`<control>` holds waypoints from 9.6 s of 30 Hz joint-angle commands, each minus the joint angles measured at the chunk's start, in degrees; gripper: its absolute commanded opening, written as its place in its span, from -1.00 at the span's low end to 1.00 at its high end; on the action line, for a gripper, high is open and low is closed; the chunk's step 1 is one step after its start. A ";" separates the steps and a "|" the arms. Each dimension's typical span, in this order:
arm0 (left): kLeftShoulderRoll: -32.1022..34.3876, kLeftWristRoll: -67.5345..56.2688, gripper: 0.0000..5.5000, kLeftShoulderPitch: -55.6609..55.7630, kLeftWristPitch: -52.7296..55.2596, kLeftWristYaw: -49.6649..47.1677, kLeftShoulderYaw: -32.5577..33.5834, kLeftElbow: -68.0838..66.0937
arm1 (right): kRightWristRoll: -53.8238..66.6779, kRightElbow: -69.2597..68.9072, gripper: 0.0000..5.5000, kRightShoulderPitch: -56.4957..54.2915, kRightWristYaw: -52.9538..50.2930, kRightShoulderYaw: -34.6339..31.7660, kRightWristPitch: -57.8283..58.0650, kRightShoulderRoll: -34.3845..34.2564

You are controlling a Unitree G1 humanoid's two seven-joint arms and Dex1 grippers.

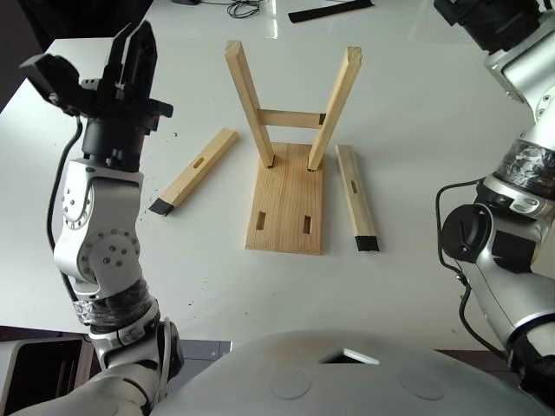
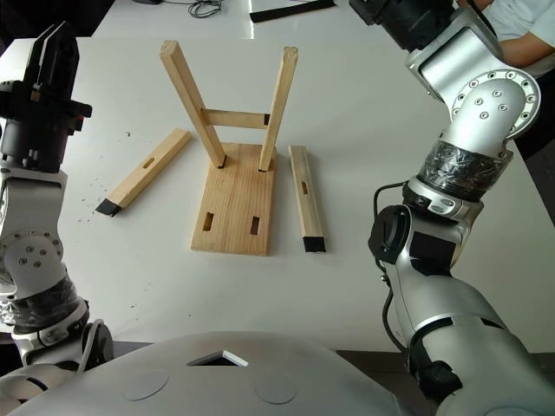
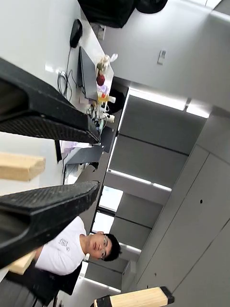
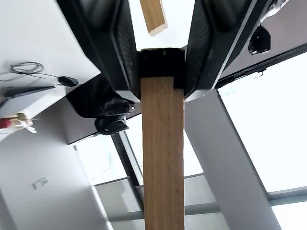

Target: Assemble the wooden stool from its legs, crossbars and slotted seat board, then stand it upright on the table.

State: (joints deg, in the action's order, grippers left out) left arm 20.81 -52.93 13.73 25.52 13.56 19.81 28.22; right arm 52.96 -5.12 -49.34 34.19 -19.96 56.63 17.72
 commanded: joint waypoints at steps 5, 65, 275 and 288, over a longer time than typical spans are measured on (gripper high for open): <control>14.38 -8.34 -0.04 16.08 15.35 21.75 -3.90 -17.05 | 1.22 -14.78 -0.53 14.80 11.39 7.79 -2.46 7.24; 11.50 -20.30 0.04 11.82 18.08 27.24 -7.54 0.05 | -11.11 4.10 -0.53 0.82 47.05 27.56 -9.51 17.78; 27.15 36.36 -0.53 6.84 -35.60 71.01 -32.14 -66.61 | -1.87 -19.89 0.18 35.55 -0.85 14.20 -16.53 9.10; 22.81 36.60 -0.03 15.68 -31.90 58.87 -23.77 -67.23 | -3.60 -19.50 0.18 36.39 -2.73 12.92 -20.57 6.01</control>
State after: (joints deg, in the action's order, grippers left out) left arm 42.95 -16.10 28.01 -7.01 73.66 -5.87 -41.90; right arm 50.24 -23.89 -13.89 32.40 -6.21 37.00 24.40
